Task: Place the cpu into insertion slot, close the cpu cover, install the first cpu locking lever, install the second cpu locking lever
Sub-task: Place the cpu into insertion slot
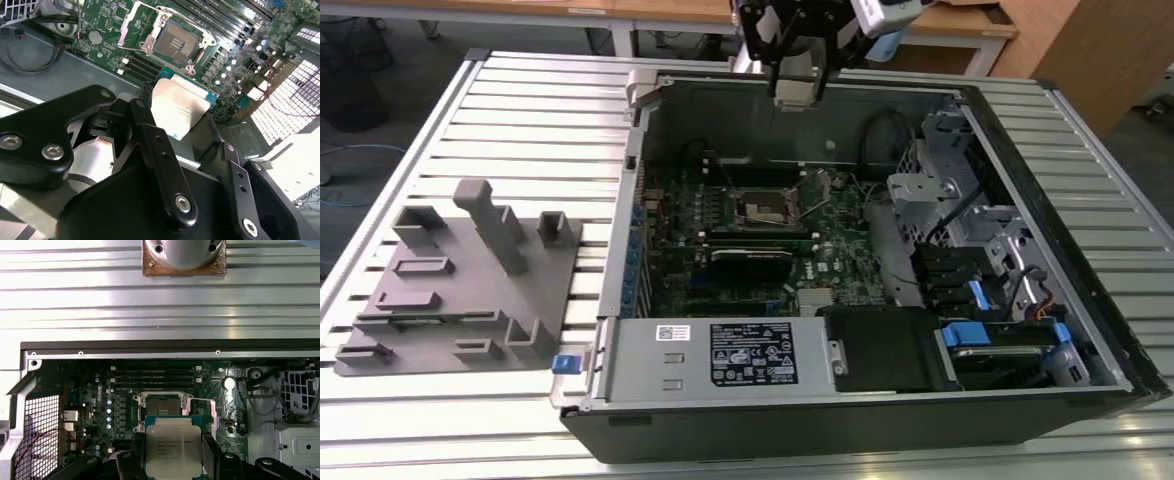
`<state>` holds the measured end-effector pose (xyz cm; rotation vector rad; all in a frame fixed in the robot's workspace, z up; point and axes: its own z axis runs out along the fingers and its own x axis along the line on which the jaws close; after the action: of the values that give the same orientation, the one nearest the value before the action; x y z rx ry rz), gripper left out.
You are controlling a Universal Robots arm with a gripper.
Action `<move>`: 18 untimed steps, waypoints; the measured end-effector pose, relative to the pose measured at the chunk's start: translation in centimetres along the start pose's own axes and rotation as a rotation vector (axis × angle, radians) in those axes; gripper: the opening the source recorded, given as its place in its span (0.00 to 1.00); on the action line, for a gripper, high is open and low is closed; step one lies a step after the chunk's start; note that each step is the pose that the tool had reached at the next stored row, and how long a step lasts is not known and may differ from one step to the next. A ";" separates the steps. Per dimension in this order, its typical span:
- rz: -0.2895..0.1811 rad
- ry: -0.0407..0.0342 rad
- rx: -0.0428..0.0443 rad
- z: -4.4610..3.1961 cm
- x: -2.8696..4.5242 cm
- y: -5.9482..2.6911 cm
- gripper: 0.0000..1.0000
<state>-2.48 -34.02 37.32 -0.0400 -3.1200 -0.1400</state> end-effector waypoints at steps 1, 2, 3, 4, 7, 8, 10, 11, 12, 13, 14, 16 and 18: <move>0.000 0.0000 -0.0001 0.11 0.00 -0.01 0.54; 0.000 0.0000 -0.0001 0.22 0.00 -0.02 0.54; 0.000 0.0000 -0.0001 0.33 -0.01 -0.03 0.54; 0.000 0.0000 0.0000 0.43 -0.01 -0.04 0.54; 0.000 0.0001 0.0002 0.52 -0.01 -0.05 0.54; 0.000 0.0000 0.0000 0.57 -0.01 -0.11 0.54; 0.000 0.0000 0.0000 0.56 -0.01 -0.13 0.54; 0.000 0.0000 0.0001 0.57 -0.01 -0.13 0.54; 0.000 0.0000 0.0000 0.61 -0.01 -0.14 0.54; 0.000 0.0000 -0.0001 0.69 -0.01 -0.15 0.54; 0.000 -0.0001 -0.0001 0.78 -0.01 -0.15 0.54; 0.000 0.0001 0.0001 0.95 -0.02 -0.16 0.54; 0.000 0.0001 0.0002 0.97 -0.02 -0.17 0.54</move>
<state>-2.48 -34.10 36.34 -0.0400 -3.1199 -0.1397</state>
